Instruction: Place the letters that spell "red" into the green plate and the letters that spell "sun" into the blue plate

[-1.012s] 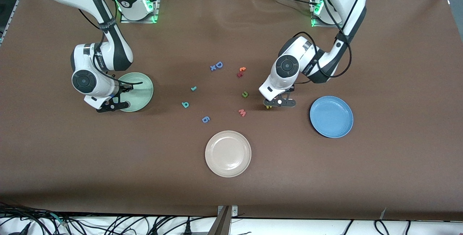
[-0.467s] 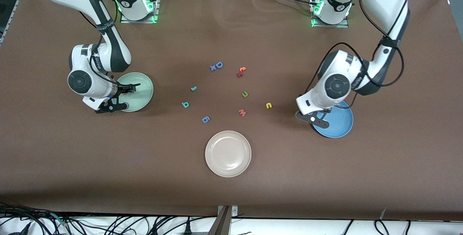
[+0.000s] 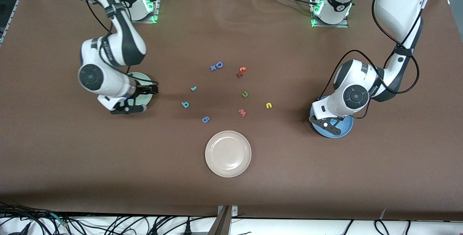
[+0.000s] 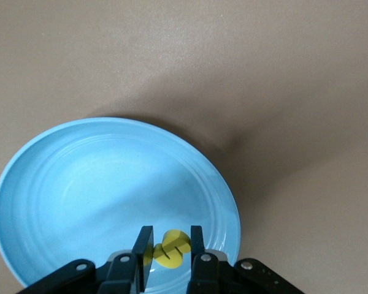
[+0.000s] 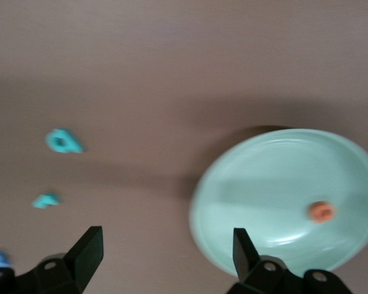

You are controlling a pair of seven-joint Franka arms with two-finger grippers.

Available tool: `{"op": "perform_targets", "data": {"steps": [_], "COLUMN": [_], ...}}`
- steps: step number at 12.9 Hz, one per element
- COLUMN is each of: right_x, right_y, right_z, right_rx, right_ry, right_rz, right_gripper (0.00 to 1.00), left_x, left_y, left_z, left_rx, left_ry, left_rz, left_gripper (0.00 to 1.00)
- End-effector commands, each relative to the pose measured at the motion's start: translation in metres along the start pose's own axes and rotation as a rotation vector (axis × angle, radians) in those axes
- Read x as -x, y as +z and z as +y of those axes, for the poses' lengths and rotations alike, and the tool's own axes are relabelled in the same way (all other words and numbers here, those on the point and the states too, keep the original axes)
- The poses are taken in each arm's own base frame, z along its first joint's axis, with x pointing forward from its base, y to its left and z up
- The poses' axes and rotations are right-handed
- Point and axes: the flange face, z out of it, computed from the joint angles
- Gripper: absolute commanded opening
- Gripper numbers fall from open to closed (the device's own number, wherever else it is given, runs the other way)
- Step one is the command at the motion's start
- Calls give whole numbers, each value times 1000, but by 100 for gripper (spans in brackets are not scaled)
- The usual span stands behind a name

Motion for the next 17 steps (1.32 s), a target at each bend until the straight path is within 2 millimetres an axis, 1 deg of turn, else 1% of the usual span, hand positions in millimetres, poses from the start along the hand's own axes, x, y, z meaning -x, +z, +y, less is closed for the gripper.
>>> {"op": "perform_targets", "data": {"steps": [1, 2, 3, 4, 5, 6, 7, 8, 9, 11, 12, 13, 14, 15, 16, 17], "right_x": [-18, -20, -23, -27, -28, -34, -39, -40, -41, -43, -42, -37, -35, -34, -34, -34], "right_y": [13, 27, 39, 53, 62, 68, 73, 75, 78, 92, 97, 104, 109, 114, 120, 124], "right_z": [-49, -73, -93, -107, -123, -124, -124, -125, -122, -111, -111, -111, -109, -106, -105, -104], "right_rx": [-25, -31, -42, -51, -60, -63, -68, -70, -51, 2, 6, 15, 20, 22, 24, 25], "right_ry": [45, 42, 55, 65, 46, 41, 34, 27, 16, -12, -13, -14, -11, -7, 0, 4], "right_rz": [11, 35, 71, 98, 128, 154, 177, 189, 193, 190, 182, 164, 152, 145, 140, 134], "right_gripper": [94, 94, 94, 98, 98, 98, 98, 98, 98, 98, 98, 98, 98, 95, 91, 78], "left_x": [-3, -4, -4, -4, -3, -3, -5, -7, -8, -19, -23, -27, -34, -45, -61, -74], "left_y": [0, 5, 7, 8, 8, 8, 8, 7, 7, 2, 0, 3, 4, 4, -1, -4], "left_z": [0, 1, 3, 2, 2, 3, 10, 15, 21, 63, 85, 102, 109, 127, 148, 166], "left_rx": [-24, -17, -14, -13, -14, -13, -8, -4, -2, -7, -13, -15, -5, 34, 74, 96], "left_ry": [36, 32, 25, 23, 23, 22, 24, 14, -18, -78, -120, -161, -209, -268, -324, -368], "left_rz": [8, 2, -2, -3, -5, -6, -7, -5, -4, 4, 9, 9, 14, 18, 33, 45], "left_gripper": [26, 35, 59, 82, 100, 100, 100, 100, 100, 100, 100, 100, 100, 99, 99, 97]}}
